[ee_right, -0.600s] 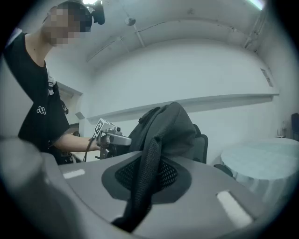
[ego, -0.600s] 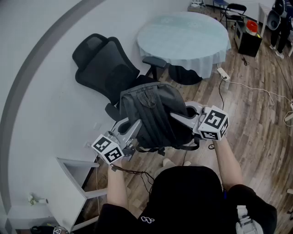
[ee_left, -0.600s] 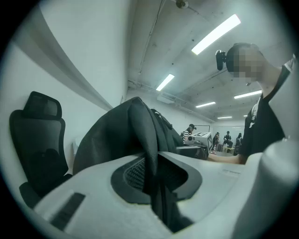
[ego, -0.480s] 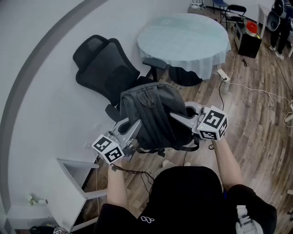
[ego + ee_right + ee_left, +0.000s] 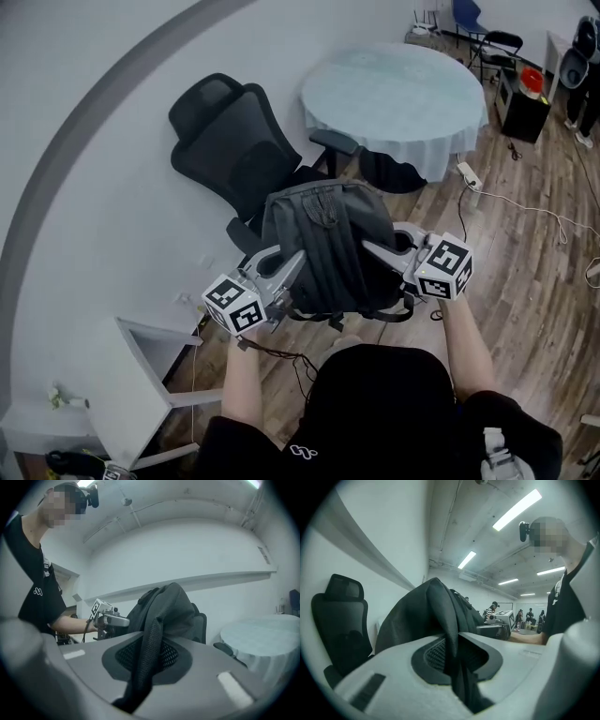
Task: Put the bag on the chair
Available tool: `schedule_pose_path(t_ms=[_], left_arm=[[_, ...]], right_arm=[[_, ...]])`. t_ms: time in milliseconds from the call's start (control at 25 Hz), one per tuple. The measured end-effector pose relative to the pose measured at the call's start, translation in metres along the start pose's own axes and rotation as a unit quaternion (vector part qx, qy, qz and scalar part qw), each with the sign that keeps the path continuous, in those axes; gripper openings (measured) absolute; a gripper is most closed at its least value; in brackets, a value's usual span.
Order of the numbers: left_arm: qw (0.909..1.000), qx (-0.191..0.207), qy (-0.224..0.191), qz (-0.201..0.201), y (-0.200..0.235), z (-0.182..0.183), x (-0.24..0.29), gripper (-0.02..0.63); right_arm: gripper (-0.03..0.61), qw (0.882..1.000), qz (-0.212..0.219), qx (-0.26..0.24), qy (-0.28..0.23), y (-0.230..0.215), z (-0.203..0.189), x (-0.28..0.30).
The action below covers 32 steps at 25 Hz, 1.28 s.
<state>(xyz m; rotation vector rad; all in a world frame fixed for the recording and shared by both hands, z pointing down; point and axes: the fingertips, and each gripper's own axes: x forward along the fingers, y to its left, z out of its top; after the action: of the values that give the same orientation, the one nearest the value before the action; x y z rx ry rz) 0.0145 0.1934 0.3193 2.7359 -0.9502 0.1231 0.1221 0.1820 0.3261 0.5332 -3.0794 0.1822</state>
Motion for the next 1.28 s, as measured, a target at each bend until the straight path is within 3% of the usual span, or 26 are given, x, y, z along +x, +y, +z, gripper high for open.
schedule_pose_path(t_ms=[400,720,880,1280], left_arm=[[0.9998,-0.011,0.008,0.015,0.036,-0.013,0.004,0.048],[0.9987,-0.048,0.010,0.013,0.155,-0.015,0.020,0.048],[0.9960,-0.089,0.007,-0.003,0.199,-0.028,0.037,0.048],[0.9864,-0.160,0.027,-0.024,0.381,-0.033,0.078,0.048]], right_arm=[[0.048,1.000,0.013,0.018,0.012,-0.019,-0.018,0.025],[0.048,0.999,0.007,0.034,0.035,-0.093,-0.031,0.117],[0.046,0.996,-0.008,0.073,0.057,-0.126,-0.049,0.143],[0.046,0.985,-0.019,0.125,0.120,-0.246,-0.074,0.275]])
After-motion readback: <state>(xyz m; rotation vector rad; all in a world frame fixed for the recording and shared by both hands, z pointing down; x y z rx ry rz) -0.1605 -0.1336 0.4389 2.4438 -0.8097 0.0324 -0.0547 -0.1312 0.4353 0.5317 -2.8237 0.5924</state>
